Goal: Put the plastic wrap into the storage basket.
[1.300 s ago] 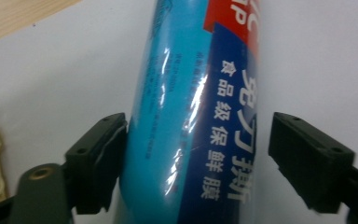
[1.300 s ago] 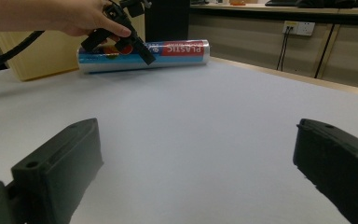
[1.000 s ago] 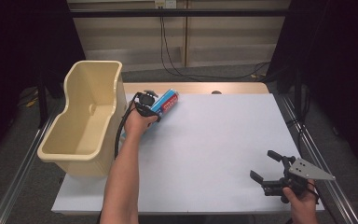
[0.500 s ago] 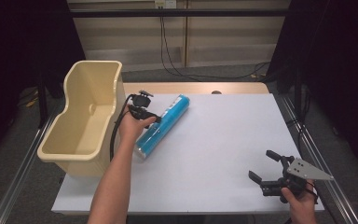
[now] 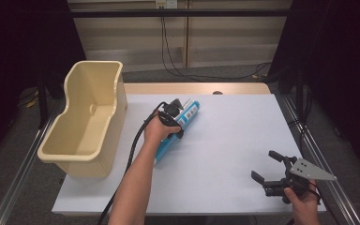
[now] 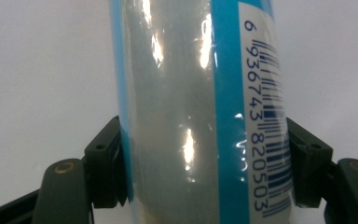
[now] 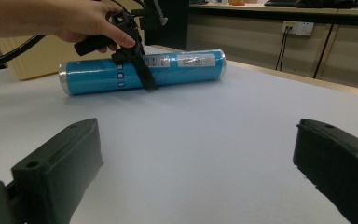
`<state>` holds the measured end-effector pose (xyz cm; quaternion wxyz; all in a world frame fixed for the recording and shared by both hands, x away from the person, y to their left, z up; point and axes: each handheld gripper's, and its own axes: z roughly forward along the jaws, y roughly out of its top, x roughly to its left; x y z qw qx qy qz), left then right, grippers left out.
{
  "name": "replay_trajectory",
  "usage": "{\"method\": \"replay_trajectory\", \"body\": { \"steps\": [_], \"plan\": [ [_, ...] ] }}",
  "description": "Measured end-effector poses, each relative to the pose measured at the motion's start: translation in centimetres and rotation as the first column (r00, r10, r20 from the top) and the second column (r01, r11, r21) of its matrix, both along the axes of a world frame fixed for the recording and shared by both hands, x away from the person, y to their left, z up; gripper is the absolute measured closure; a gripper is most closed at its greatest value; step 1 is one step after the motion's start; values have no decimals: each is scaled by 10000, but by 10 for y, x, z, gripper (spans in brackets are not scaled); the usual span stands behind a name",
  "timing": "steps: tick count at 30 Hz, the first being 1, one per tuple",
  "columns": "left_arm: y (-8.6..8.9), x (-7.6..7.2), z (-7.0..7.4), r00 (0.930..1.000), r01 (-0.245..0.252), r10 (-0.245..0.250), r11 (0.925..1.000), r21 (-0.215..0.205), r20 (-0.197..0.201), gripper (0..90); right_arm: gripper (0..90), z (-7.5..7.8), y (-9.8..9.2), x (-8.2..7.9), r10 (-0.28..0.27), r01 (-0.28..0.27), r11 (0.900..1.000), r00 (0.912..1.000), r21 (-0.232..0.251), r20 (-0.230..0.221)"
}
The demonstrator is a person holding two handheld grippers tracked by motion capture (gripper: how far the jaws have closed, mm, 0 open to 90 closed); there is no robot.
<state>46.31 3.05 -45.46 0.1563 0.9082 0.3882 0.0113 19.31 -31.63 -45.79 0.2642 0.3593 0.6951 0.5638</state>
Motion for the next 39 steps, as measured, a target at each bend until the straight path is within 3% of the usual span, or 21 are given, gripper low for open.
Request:
{"method": "replay_trajectory", "body": {
  "steps": [6, 8, 12, 17, 20, 22, 23, 25, 26, 29, 30, 32, 39],
  "plan": [
    [-2, 0, 2, 9993, -315, 322, 9991, 294, -209, 312, 10, 0, 0, 0, 14, -14, 10000, 10000, -6, 11],
    [-3, -1, 6, 9986, -351, 374, 9976, 593, -383, 313, 10, 0, -1, 0, -29, 29, 10000, 10000, 7, 7],
    [0, -3, 14, 9966, -545, 567, 9978, 380, -593, 315, 10, 0, -2, 0, -48, 48, 10000, 10000, 15, 31],
    [13, -7, 46, 9962, -735, 744, 9970, 225, -452, 316, 10, 0, 0, 0, 30, -30, 10000, 10000, 54, 32],
    [18, -9, 56, 9950, -873, 876, 9961, 92, -477, 317, 10, 1, 1, 0, 21, -21, 10000, 10000, 41, 31],
    [23, -12, 74, 9935, -1090, 1092, 9940, 77, -327, 317, 10, 1, 2, 1, 49, -49, 10000, 10000, 27, 44],
    [23, -12, 74, 9935, -1090, 1092, 9940, 77, -327, 317, 10, 1, 2, 1, 59, -59, 10000, 10000, 37, 34],
    [30, -15, 92, 9917, -1262, 1263, 9920, 63, -220, 317, 10, 1, 3, 1, 79, -79, 10000, 10000, 39, 33],
    [30, -15, 92, 9917, -1262, 1263, 9920, 63, -220, 317, 10, 1, 3, 1, 79, -79, 10000, 10000, 39, 33],
    [38, -19, 117, 9878, -1548, 1548, 9879, 13, -147, 317, 10, 1, 3, 1, 84, -84, 10000, 10000, 49, 37],
    [38, -19, 117, 9878, -1548, 1548, 9879, 13, -147, 317, 10, 1, 3, 1, 84, -84, 10000, 10000, 49, 37],
    [45, -22, 133, 9836, -1805, 1805, 9835, -68, -32, 317, 10, 1, 3, 0, 61, -62, 9999, 10000, 105, 49],
    [65, -30, 162, 9736, -2274, 2278, 9734, -291, 128, 317, 10, 1, 2, -1, 23, -24, 9999, 10000, 149, 42]
  ]
}}
